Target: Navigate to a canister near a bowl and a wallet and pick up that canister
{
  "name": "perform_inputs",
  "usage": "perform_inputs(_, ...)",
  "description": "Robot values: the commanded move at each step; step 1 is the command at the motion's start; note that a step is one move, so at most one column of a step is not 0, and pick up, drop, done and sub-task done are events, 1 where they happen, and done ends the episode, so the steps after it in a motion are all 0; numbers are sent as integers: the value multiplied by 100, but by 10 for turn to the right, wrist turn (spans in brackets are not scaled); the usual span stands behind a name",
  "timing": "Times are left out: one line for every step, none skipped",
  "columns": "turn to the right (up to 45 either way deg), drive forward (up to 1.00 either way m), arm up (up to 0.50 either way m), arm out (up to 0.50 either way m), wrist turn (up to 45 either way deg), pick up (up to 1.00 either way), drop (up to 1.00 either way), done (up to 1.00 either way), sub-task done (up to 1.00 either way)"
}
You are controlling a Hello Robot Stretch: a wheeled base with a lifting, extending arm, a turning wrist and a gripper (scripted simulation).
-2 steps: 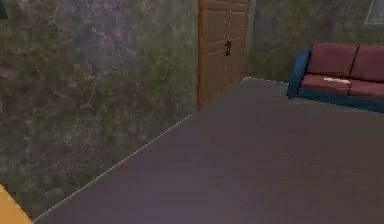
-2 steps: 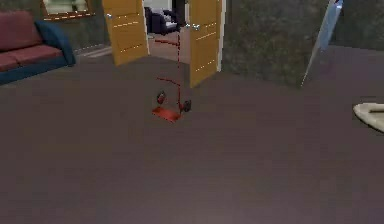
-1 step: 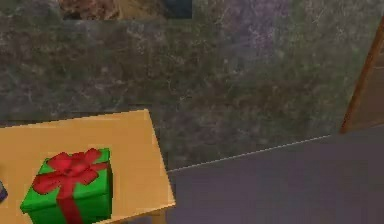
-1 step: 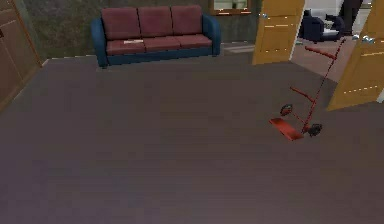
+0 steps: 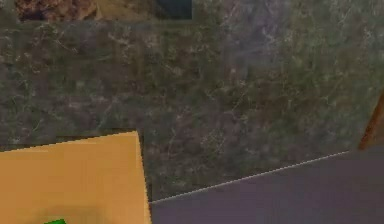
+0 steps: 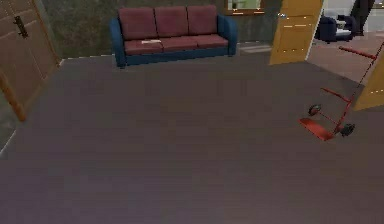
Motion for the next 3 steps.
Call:
perform_inputs(-450,0,0,0,0,0,0,0,0)
perform_inputs(-450,0,0,0,0,0,0,0,0)
perform_inputs(-450,0,0,0,0,0,0,0,0)
